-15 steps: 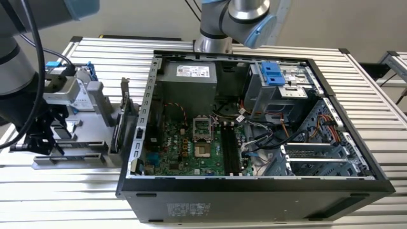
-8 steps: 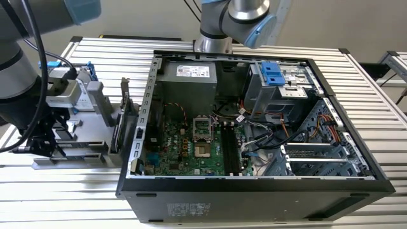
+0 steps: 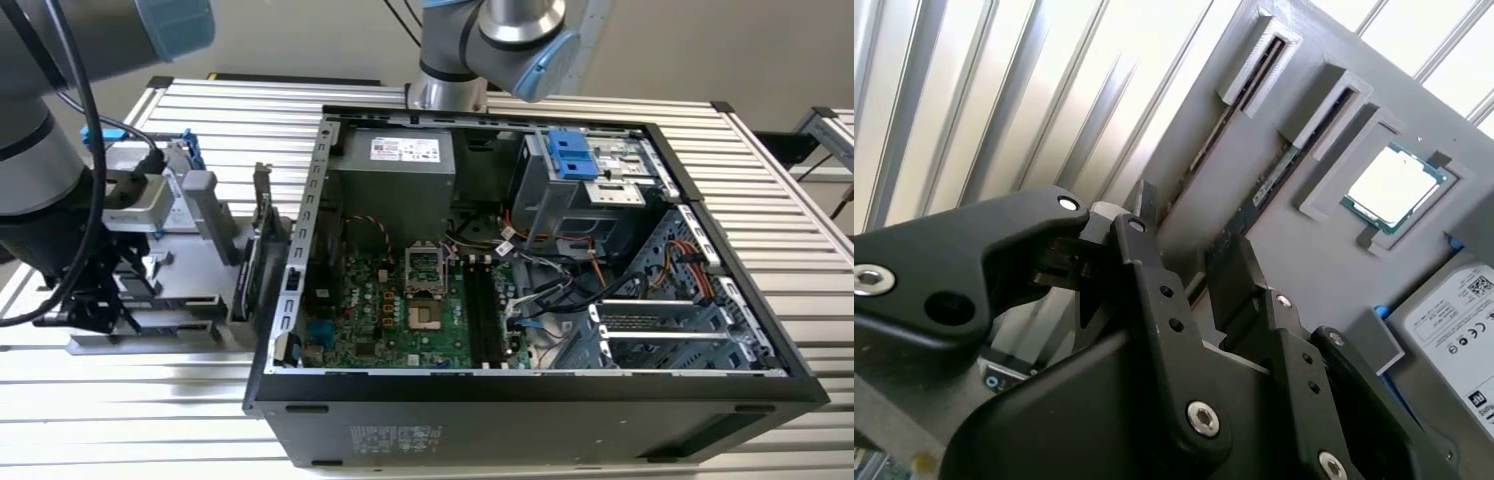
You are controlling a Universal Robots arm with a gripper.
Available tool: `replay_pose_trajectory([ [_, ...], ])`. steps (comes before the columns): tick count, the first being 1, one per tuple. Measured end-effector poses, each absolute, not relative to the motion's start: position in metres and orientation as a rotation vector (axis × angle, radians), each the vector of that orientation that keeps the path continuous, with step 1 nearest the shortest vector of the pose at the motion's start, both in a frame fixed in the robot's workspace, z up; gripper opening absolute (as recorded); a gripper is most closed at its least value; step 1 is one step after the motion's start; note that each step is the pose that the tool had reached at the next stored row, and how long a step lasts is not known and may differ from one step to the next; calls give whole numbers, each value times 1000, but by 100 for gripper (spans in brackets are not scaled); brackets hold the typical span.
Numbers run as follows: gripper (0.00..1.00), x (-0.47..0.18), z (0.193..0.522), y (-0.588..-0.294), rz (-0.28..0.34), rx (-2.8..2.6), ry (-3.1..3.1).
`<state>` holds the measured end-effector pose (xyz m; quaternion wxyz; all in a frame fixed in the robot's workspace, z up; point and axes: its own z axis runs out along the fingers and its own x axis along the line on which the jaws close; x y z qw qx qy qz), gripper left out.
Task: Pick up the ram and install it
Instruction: 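Pick up the ram and move it above insertion slot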
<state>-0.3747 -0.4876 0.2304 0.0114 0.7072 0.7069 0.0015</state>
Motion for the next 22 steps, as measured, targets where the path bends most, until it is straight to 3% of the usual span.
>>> replay_pose_trajectory([
  [22, 100, -376, 203, -490, -8, 2156, 2259],
])
